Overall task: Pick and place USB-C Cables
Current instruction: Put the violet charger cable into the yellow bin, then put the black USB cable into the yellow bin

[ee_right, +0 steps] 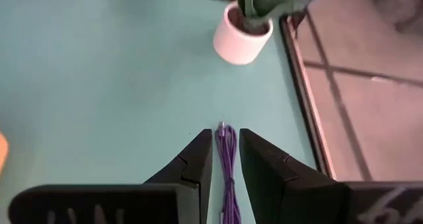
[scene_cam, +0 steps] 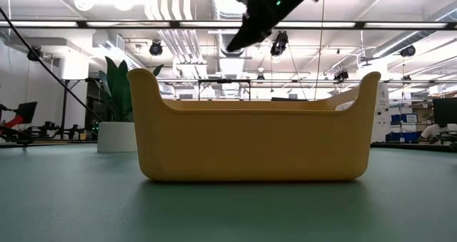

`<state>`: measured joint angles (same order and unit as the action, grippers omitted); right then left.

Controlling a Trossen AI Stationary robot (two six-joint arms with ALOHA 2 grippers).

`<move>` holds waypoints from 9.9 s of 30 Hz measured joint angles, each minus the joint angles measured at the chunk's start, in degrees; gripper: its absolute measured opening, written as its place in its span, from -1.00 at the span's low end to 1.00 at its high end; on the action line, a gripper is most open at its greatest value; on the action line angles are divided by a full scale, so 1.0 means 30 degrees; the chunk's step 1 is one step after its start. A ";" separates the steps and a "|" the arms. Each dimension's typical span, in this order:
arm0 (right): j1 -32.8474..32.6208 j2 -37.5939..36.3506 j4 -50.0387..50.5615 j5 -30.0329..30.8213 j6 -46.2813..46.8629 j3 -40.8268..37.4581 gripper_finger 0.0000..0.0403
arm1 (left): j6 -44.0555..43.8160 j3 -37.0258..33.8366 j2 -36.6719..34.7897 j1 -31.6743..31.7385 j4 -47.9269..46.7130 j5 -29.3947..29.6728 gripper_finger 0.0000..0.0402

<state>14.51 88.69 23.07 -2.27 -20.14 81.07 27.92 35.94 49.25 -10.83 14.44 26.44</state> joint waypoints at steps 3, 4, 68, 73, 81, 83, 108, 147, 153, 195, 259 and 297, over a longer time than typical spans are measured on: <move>0.0624 0.1369 0.0494 -0.0438 0.0203 0.0961 -0.66 | 0.0003 0.0007 -0.0019 0.0000 -0.0002 0.0020 -0.39; 0.0806 0.1805 0.0707 -0.0521 0.0210 0.1259 -0.66 | 0.0000 0.0007 -0.0037 0.0000 -0.0007 0.0020 -0.39; 0.3800 0.9339 0.1557 -0.1761 0.0192 0.1875 -0.91 | -0.0074 0.0007 -0.0109 0.0000 -0.0576 0.0311 -0.39; 0.3800 0.9195 0.1762 -0.1756 0.0191 0.1873 -0.92 | -0.0075 0.0007 -0.0109 0.0000 -0.0580 0.0311 -0.39; 0.3670 0.7668 0.1978 -0.1752 0.0319 0.1853 -0.93 | -0.0079 0.0007 -0.0109 0.0000 -0.0576 0.0311 -0.39; 0.3543 0.7178 0.2289 -0.1743 0.0450 0.1853 -0.93 | -0.0087 0.0007 -0.0109 -0.0007 -0.0578 0.0311 -0.39; -0.2362 0.3221 0.5342 -0.1739 0.4382 0.1853 -0.93 | -0.0168 0.0007 -0.0109 -0.0001 -0.0555 0.0310 -0.39; -0.8593 0.3125 0.7035 -0.1245 1.1374 0.0197 -0.94 | -0.0240 -0.0015 -0.0109 -0.0007 -0.0567 0.0311 -0.39; -0.8586 0.3132 0.6443 -0.1207 1.1524 -0.0431 -0.94 | -0.0239 -0.0015 -0.0109 -0.0007 -0.0568 0.0311 -0.39; -0.8630 0.3270 0.2762 -0.0187 1.1367 -0.2937 -0.94 | -0.0203 -0.0022 0.0146 -0.0014 -0.0561 0.0304 -0.39; -0.9548 -0.2751 0.9002 -0.0725 2.3381 -0.3527 -0.73 | -0.0646 -0.0066 0.0146 -0.0015 -0.0500 0.0304 -0.39; -1.1049 -0.5243 1.1758 -0.2683 3.4572 -1.2262 -0.08 | -0.0678 -0.0087 0.0146 -0.0022 -0.0546 0.0304 -0.39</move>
<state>-18.63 72.96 58.34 -10.32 83.57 44.28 25.89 35.68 49.69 -10.90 12.80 27.35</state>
